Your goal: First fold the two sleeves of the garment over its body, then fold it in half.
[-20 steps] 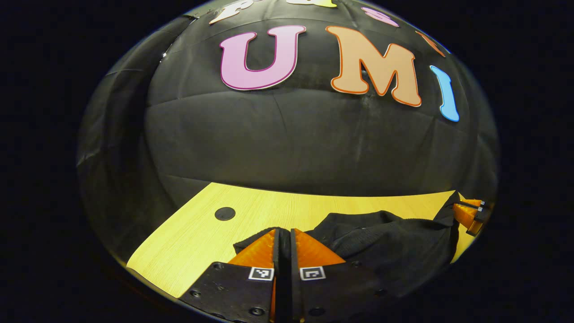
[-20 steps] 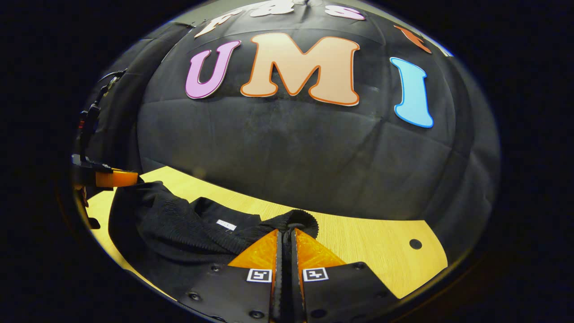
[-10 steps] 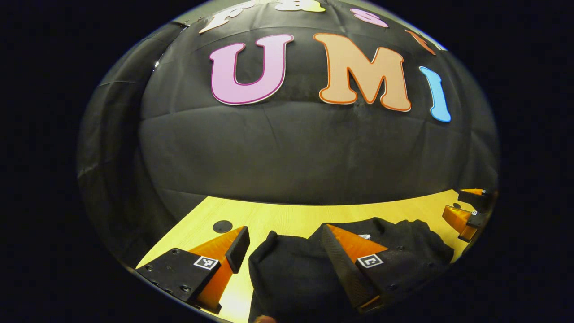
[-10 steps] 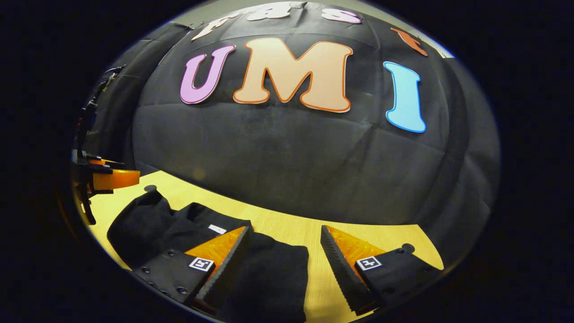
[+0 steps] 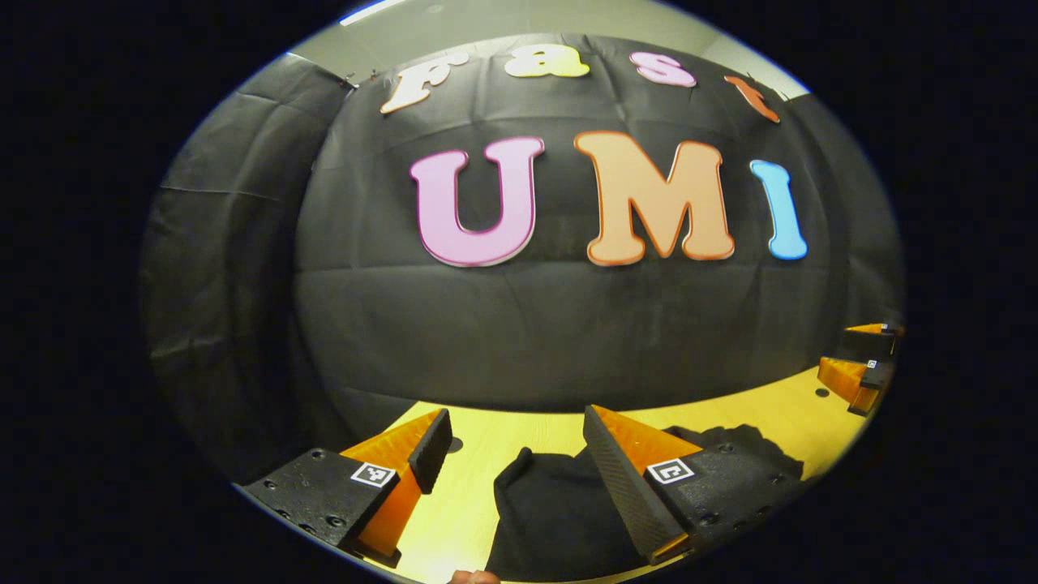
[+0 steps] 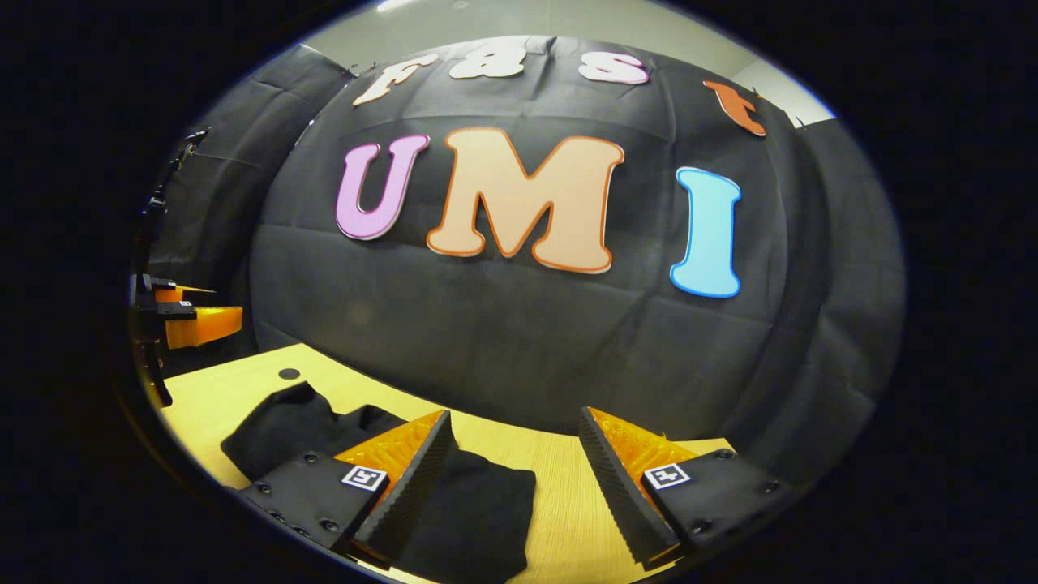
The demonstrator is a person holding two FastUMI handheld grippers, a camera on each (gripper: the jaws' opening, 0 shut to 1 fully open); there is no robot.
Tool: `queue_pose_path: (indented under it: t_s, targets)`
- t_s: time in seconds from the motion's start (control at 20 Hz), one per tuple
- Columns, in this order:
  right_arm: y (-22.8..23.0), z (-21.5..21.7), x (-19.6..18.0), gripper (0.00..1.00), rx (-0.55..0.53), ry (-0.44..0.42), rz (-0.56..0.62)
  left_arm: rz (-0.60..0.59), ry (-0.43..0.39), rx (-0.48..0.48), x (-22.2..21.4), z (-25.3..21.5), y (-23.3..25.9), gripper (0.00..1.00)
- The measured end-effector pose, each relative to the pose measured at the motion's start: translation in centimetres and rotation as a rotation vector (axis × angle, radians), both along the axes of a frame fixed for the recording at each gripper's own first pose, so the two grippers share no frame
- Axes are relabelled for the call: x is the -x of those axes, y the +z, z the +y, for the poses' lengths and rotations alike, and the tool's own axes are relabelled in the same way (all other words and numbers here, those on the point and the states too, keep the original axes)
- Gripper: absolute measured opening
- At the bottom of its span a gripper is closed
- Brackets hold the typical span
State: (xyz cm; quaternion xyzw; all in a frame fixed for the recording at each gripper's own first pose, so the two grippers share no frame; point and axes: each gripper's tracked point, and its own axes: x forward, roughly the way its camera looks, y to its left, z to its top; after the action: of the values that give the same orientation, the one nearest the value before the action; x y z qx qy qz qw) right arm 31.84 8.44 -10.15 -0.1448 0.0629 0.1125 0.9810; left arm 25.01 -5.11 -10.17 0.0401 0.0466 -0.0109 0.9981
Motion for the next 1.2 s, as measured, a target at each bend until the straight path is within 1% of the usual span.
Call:
queue_pose_path:
  t_s: [0.05, 0.1, 0.2, 0.25, 0.3, 0.4, 0.45, 0.55, 0.6, 0.65, 0.7, 0.75, 0.9, 0.95, 1.05, 1.15, 1.2]
  targets:
    - [1.2, 0.1, 1.2, 0.99, 0.003, 0.005, -0.020, -0.016, 0.005, -0.001, 1.1, 0.4, 0.8, 0.99]
    - [2.3, 0.1, 2.4, 0.99, 0.008, 0.006, -0.047, -0.028, 0.011, -0.004, 2.1, 0.9, 1.7, 0.96]
    - [4.3, -0.1, 5.2, 1.00, 0.011, -0.001, -0.093, -0.048, 0.014, -0.006, 4.3, 1.6, 3.1, 0.96]
    - [5.0, -0.3, 6.9, 0.99, 0.003, -0.005, -0.103, -0.058, 0.014, -0.004, 5.4, 1.9, 3.6, 0.99]
    - [5.5, -0.3, 8.5, 1.00, -0.011, -0.009, -0.107, -0.062, 0.019, 0.002, 6.5, 2.3, 4.1, 0.99]
    - [6.2, -0.8, 11.7, 0.98, -0.041, -0.026, -0.108, -0.067, 0.022, 0.033, 8.6, 2.6, 4.8, 0.93]
    - [6.3, -1.0, 13.3, 1.00, -0.058, -0.037, -0.105, -0.068, 0.023, 0.053, 9.7, 2.8, 5.1, 0.99]
    - [6.3, -1.5, 16.3, 0.99, -0.071, -0.079, -0.092, -0.069, 0.020, 0.075, 11.8, 3.0, 5.7, 0.97]
    - [6.4, -2.0, 17.7, 1.00, -0.082, -0.098, -0.091, -0.069, 0.013, 0.078, 12.9, 3.0, 5.9, 0.96]
    - [6.6, -2.3, 19.1, 0.99, -0.093, -0.112, -0.091, -0.070, 0.004, 0.077, 13.8, 2.9, 6.0, 0.95]
    - [6.6, -2.4, 20.4, 0.96, -0.107, -0.119, -0.087, -0.069, -0.003, 0.073, 14.8, 2.9, 6.0, 0.96]
    - [6.5, -2.4, 21.7, 1.00, -0.123, -0.118, -0.075, -0.066, -0.006, 0.071, 15.7, 3.0, 6.0, 0.95]
    - [5.0, -2.7, 24.8, 0.99, -0.194, -0.137, -0.030, -0.012, -0.034, 0.083, 18.4, 2.7, 4.4, 0.96]
    - [4.5, -2.9, 25.6, 1.00, -0.208, -0.153, -0.024, 0.006, -0.038, 0.090, 19.1, 2.7, 3.8, 0.95]
    - [3.9, -3.3, 26.7, 0.98, -0.212, -0.173, -0.024, 0.047, -0.040, 0.130, 20.5, 2.3, 2.9, 0.96]
    - [3.9, -3.3, 27.4, 0.98, -0.215, -0.178, -0.026, 0.088, -0.042, 0.187, 21.3, 1.6, 1.8, 0.94]
    - [4.2, -3.3, 27.6, 0.98, -0.219, -0.179, -0.034, 0.104, -0.040, 0.200, 21.5, 1.5, 1.4, 0.93]
